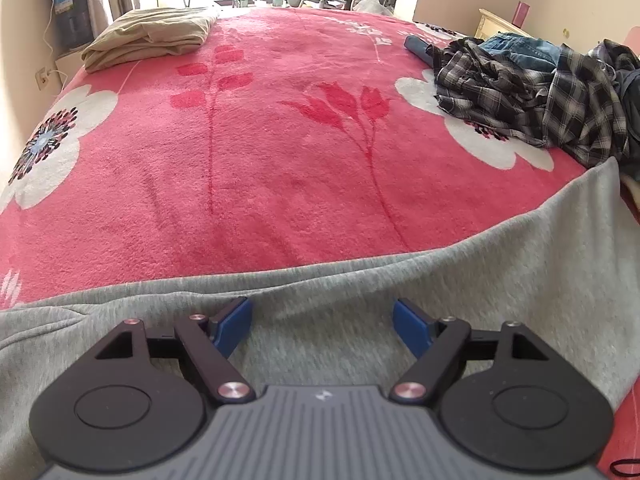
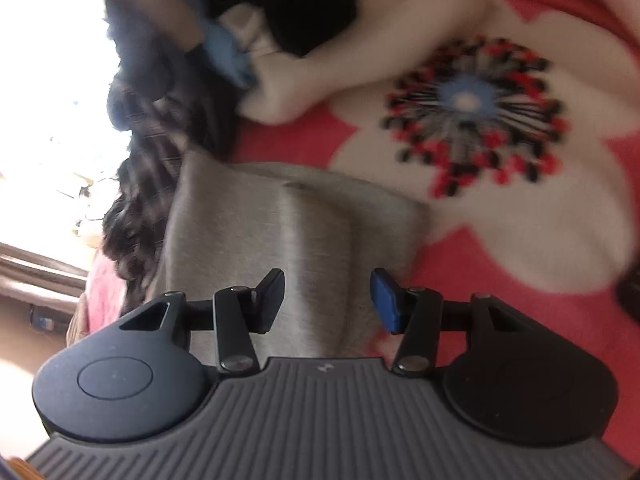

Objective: Fold clothes

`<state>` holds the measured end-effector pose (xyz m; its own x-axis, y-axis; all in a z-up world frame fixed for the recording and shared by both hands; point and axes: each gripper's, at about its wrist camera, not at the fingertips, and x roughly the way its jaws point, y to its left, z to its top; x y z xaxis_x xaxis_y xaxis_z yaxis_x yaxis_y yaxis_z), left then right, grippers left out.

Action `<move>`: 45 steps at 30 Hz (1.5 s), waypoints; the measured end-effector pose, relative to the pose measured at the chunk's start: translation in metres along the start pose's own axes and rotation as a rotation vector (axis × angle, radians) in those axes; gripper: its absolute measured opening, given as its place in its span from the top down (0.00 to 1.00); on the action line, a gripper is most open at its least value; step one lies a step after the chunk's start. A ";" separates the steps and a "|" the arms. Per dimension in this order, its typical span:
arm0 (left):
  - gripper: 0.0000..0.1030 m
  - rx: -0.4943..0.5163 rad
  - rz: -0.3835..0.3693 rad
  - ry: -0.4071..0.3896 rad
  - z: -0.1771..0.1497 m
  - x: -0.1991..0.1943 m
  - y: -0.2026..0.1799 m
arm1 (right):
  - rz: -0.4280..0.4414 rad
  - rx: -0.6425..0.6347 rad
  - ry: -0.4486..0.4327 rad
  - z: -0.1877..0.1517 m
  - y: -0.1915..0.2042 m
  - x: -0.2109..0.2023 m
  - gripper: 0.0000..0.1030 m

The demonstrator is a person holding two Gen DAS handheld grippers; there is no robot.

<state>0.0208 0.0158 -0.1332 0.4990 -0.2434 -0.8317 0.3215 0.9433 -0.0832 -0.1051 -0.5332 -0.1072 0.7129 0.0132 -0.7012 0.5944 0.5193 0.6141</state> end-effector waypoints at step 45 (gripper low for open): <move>0.23 0.015 0.002 0.006 -0.004 -0.005 0.001 | -0.117 -0.392 -0.041 0.011 -0.002 -0.018 0.97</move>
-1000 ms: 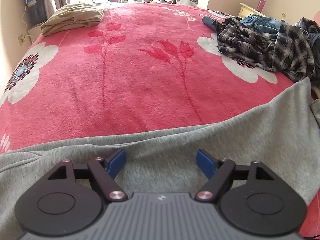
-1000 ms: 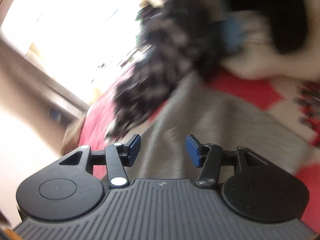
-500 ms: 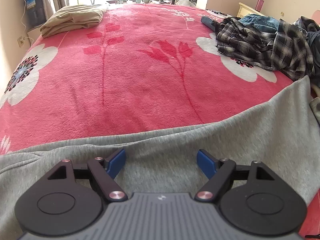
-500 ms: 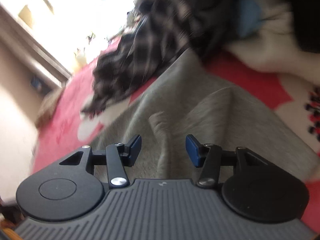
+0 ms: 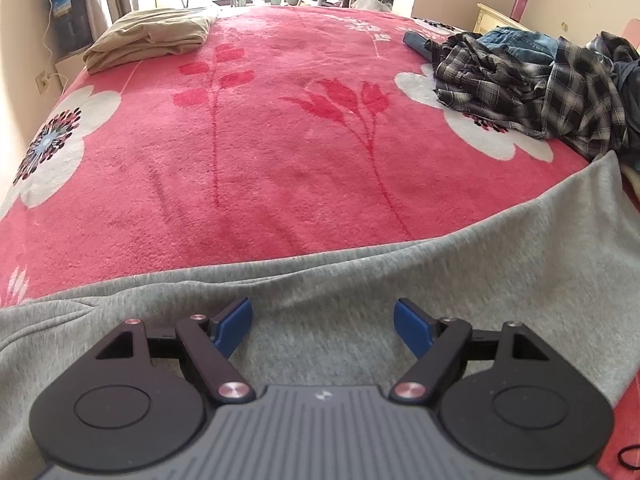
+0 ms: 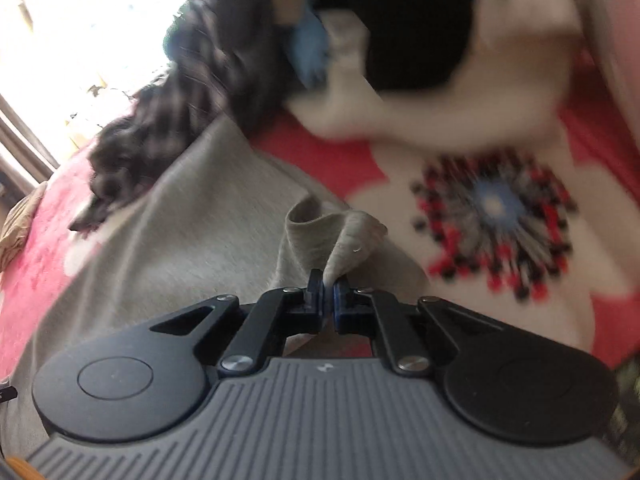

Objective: Fold clothes

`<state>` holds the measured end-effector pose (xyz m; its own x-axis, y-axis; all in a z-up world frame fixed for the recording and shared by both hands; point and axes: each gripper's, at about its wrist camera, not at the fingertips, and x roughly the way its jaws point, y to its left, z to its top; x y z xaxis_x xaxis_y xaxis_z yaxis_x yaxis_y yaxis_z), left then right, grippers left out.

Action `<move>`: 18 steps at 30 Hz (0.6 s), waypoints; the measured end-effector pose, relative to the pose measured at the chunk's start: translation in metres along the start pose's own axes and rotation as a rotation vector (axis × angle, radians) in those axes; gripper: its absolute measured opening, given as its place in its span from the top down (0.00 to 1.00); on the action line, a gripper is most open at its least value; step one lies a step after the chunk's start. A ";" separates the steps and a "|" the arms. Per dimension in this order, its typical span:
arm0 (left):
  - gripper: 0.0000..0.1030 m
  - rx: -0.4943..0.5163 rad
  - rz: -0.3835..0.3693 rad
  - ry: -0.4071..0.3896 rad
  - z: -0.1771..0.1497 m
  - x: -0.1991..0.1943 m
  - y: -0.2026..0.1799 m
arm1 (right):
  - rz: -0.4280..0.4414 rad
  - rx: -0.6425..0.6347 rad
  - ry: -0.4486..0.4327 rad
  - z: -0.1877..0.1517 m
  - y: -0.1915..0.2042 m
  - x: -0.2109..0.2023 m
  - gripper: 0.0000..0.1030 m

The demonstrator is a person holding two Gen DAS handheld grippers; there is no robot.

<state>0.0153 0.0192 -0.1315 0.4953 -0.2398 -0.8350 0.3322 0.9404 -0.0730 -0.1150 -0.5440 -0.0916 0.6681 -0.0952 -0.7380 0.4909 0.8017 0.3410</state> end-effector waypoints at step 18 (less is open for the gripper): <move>0.23 0.024 0.014 -0.012 -0.007 -0.002 0.000 | -0.238 -0.203 -0.294 0.005 0.033 -0.036 0.78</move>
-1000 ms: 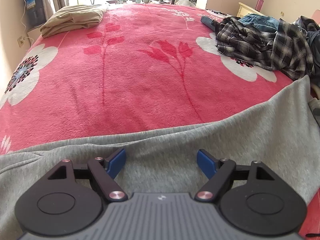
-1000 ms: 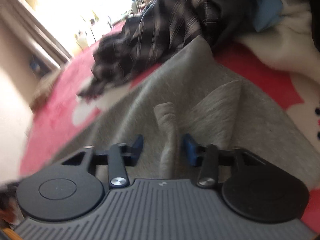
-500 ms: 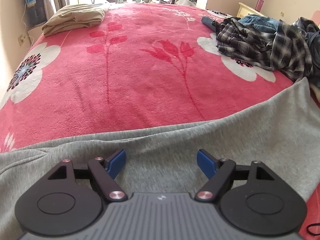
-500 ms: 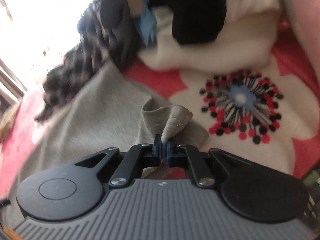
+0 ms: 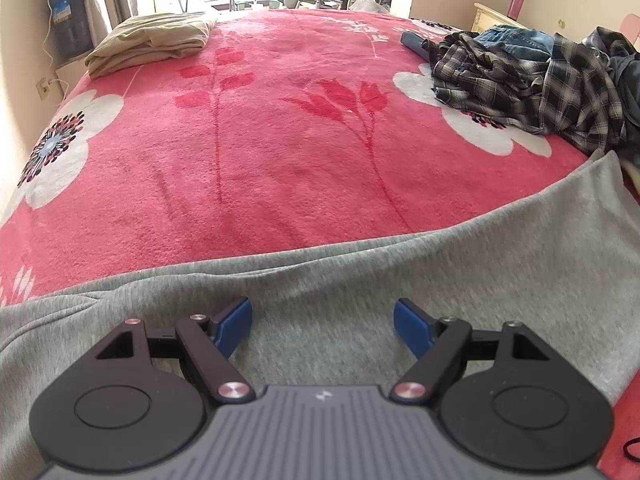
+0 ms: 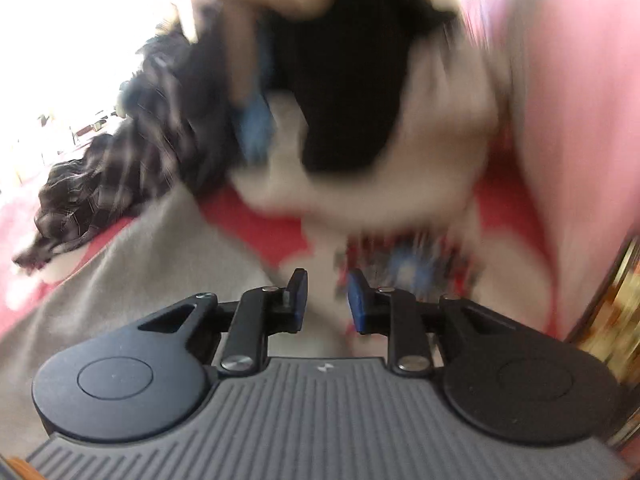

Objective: Fold clothes

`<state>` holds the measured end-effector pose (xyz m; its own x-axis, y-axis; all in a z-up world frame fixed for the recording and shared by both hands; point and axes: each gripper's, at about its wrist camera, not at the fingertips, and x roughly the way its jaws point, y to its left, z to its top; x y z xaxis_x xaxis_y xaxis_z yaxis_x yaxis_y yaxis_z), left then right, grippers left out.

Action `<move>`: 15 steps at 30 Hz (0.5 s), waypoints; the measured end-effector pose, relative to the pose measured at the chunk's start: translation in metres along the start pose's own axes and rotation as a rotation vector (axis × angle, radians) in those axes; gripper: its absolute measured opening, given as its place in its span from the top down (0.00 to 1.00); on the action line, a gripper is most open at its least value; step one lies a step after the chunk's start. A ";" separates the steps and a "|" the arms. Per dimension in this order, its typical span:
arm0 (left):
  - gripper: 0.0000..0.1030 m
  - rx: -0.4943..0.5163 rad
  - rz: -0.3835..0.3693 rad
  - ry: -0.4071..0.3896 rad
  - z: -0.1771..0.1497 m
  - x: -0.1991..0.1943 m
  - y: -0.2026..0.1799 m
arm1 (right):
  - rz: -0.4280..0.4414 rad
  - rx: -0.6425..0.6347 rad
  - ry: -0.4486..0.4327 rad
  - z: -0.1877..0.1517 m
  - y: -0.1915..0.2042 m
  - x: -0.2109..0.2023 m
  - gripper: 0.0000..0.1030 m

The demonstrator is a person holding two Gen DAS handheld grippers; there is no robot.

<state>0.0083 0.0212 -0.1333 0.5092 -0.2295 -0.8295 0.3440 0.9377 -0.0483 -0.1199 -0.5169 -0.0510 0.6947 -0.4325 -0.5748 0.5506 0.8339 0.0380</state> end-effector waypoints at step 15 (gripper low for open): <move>0.23 0.032 0.028 -0.004 -0.004 0.001 -0.004 | 0.137 -0.191 0.083 0.002 0.032 0.075 0.78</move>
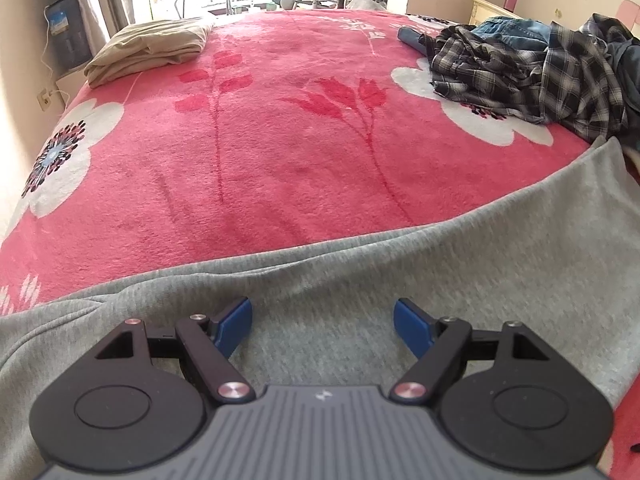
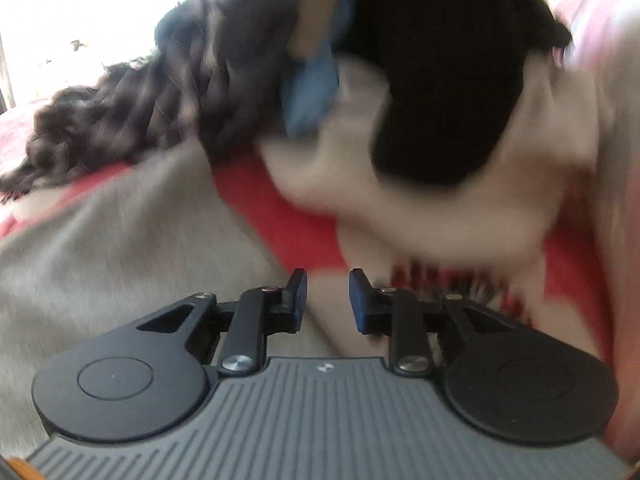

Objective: Fold clothes

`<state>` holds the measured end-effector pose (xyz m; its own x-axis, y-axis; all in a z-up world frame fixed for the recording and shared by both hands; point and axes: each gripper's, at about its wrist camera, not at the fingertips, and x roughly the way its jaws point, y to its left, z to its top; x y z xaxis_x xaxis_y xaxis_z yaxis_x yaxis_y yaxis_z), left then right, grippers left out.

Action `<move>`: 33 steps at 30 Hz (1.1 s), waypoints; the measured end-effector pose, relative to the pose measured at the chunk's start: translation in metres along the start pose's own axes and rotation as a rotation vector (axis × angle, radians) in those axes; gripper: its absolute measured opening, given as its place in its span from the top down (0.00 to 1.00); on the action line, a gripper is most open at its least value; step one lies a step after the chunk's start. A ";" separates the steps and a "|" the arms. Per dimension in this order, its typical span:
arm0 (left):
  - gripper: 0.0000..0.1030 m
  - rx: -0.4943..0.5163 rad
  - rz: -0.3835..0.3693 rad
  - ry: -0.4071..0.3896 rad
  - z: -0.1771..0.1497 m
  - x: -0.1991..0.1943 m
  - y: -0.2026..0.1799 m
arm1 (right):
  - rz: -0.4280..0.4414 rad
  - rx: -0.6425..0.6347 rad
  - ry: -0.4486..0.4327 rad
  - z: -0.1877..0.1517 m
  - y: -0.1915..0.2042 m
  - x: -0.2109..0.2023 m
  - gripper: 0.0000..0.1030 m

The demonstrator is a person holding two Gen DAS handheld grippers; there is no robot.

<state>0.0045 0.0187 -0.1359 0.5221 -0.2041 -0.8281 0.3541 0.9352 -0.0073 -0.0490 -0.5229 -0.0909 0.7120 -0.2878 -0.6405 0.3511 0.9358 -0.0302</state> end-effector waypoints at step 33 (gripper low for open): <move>0.23 -0.110 0.206 -0.042 -0.007 -0.018 0.072 | 0.347 0.047 0.026 0.065 0.103 0.079 0.78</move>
<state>0.0149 0.0923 -0.1255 0.6069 -0.0154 -0.7946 0.1514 0.9837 0.0966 0.0829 -0.4622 -0.0945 0.7781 0.0517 -0.6260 0.1191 0.9664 0.2278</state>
